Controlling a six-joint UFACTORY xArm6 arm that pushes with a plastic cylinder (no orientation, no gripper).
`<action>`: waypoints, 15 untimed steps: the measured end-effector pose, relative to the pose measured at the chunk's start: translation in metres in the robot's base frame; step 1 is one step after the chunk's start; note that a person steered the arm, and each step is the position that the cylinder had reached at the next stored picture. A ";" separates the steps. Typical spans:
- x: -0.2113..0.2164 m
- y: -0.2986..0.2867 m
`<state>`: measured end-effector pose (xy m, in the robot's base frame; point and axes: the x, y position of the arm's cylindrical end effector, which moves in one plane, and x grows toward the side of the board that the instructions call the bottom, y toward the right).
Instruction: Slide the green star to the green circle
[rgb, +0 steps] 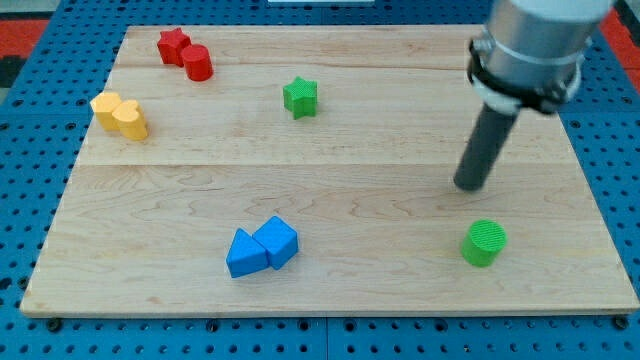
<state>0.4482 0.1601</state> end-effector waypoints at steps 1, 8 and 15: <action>-0.086 -0.036; -0.102 -0.241; 0.039 -0.025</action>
<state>0.4871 0.1351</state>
